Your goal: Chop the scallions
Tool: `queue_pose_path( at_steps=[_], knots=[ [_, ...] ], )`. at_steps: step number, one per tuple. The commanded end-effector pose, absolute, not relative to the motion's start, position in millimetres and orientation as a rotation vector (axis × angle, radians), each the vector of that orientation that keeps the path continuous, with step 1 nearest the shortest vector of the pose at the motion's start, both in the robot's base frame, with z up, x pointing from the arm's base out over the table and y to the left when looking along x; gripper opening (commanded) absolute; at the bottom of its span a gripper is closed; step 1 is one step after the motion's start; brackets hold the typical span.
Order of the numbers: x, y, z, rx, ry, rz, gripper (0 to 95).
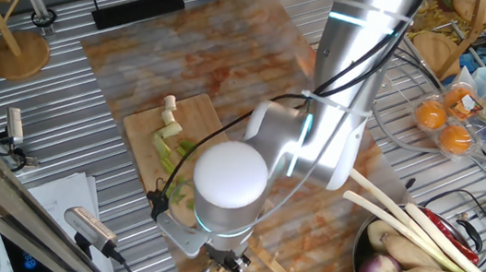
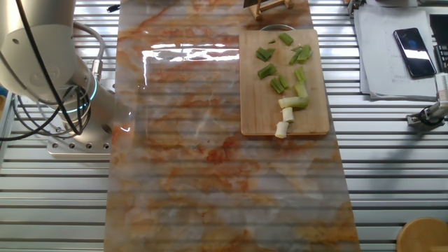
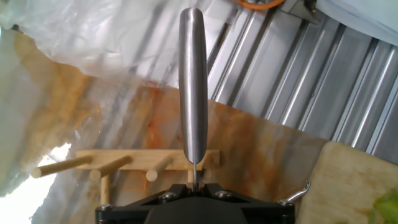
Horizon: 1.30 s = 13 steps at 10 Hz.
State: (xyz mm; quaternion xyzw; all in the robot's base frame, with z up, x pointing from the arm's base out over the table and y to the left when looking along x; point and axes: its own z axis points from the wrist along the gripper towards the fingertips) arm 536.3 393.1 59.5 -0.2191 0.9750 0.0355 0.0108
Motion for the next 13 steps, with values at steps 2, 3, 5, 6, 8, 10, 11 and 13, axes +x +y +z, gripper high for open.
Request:
queue_pose_path(
  at_steps=[2, 3, 5, 6, 8, 10, 11, 13],
  knots=[
    [533, 392, 56, -0.708, 3.046, 0.115, 0.0],
    [533, 392, 55, -0.707, 3.046, 0.114, 0.0],
    [532, 391, 53, -0.708, 3.046, 0.111, 0.0],
    [531, 390, 51, -0.710, 3.044, 0.111, 0.0],
    [531, 390, 48, -0.703, 3.033, 0.116, 0.0],
    [531, 390, 46, -0.705, 3.031, 0.115, 0.0],
    [531, 390, 46, -0.704, 3.031, 0.115, 0.0],
    [532, 390, 45, -0.709, 3.028, 0.116, 0.0]
  ],
)
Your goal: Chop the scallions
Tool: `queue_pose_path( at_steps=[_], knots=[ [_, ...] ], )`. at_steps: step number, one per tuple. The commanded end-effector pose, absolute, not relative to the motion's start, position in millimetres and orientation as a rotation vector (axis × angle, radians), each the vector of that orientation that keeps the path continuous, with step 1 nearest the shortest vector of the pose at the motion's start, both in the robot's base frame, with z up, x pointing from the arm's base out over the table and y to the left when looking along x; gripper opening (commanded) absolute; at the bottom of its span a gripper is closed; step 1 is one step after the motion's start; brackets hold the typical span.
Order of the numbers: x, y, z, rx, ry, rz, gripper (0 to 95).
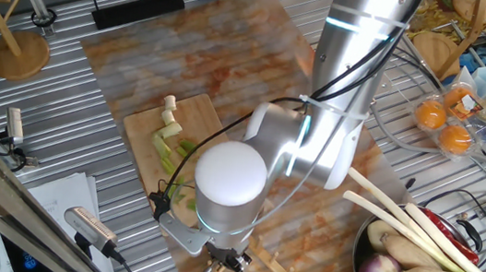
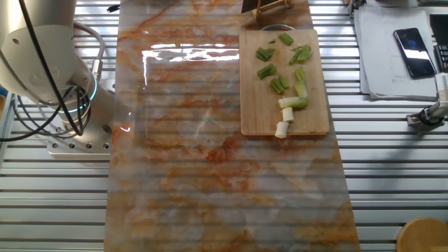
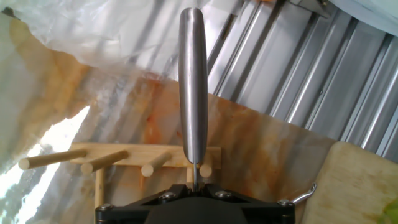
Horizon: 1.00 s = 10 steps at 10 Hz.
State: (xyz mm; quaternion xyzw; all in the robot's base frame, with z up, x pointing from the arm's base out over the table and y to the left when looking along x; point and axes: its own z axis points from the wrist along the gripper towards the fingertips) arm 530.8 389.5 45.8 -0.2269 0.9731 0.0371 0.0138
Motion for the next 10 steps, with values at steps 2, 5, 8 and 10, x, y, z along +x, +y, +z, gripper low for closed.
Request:
queue_pose_path(
  at_steps=[2, 5, 8, 10],
  knots=[
    [531.7, 390.1, 44.3, -0.707, 3.024, 0.117, 0.0],
    [531.7, 390.1, 43.8, -0.709, 3.027, 0.112, 0.0],
    [531.7, 390.2, 43.7, -0.714, 3.027, 0.109, 19.0],
    [531.6, 390.2, 44.1, -0.719, 3.026, 0.109, 19.0]
  ],
)
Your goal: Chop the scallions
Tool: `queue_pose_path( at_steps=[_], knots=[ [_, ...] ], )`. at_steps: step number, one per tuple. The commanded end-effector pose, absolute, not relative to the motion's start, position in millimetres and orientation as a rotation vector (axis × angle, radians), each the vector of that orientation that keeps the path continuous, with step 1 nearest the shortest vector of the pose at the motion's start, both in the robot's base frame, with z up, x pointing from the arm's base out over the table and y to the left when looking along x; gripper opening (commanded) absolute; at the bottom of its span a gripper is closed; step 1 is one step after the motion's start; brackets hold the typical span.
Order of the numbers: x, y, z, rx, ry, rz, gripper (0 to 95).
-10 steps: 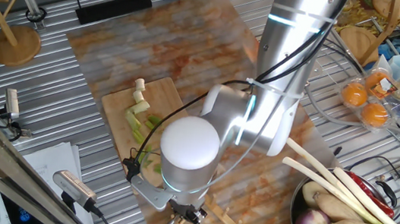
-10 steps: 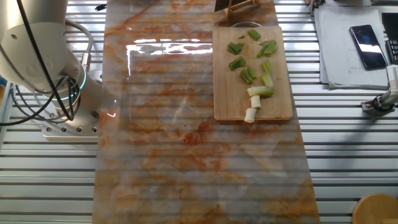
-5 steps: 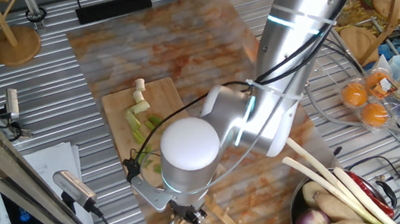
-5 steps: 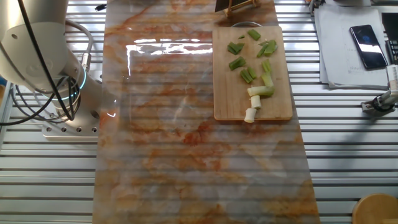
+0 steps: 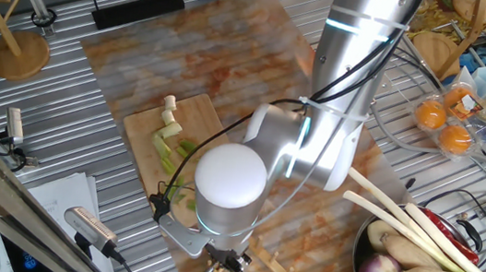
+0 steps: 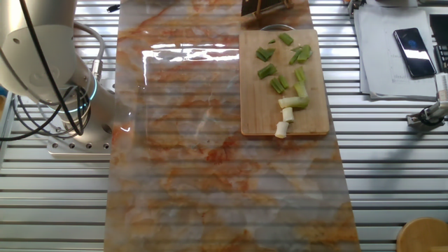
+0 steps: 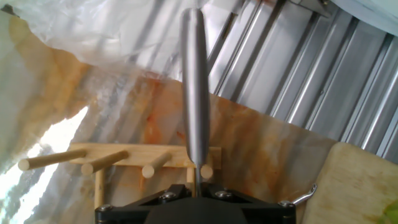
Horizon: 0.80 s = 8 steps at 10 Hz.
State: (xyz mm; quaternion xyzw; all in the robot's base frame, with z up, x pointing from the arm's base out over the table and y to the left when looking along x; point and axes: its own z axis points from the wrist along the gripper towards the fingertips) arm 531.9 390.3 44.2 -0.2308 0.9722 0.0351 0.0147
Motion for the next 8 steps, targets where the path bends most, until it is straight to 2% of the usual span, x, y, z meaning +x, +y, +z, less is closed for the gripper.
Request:
queue_pose_path(
  at_steps=[1, 8],
  knots=[
    [531, 390, 46, -0.715, 3.026, 0.109, 19.0],
    [524, 381, 84, -0.717, 3.032, 0.121, 19.0]
  ],
)
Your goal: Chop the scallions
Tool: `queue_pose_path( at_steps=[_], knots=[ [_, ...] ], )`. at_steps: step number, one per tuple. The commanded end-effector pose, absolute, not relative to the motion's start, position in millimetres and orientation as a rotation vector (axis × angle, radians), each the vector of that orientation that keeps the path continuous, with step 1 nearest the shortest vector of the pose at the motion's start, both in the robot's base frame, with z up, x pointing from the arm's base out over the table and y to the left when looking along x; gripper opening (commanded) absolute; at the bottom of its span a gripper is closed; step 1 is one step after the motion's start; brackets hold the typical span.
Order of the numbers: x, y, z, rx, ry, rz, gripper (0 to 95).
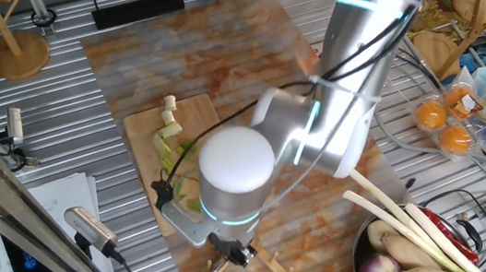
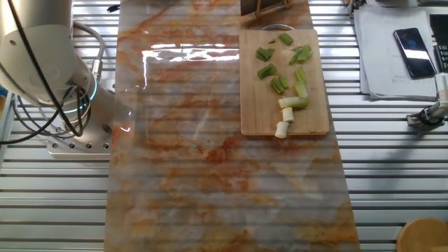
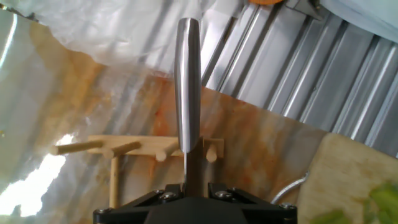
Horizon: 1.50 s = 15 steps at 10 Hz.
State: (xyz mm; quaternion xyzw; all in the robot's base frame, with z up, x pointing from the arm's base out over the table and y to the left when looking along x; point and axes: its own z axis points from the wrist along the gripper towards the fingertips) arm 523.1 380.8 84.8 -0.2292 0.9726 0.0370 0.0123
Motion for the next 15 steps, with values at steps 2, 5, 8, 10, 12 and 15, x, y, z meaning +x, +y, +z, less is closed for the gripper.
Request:
queue_pose_path(
  at_steps=[2, 5, 8, 10, 12, 15],
  knots=[
    [526, 373, 88, -0.728, 3.031, 0.128, 19.0],
    [527, 364, 92, -0.738, 3.021, 0.156, 19.0],
    [529, 357, 100, -0.738, 3.018, 0.176, 19.0],
    [528, 360, 109, -0.724, 3.023, 0.191, 19.0],
    [527, 363, 113, -0.717, 3.028, 0.191, 19.0],
    [526, 360, 117, -0.714, 3.032, 0.186, 19.0]
  ],
)
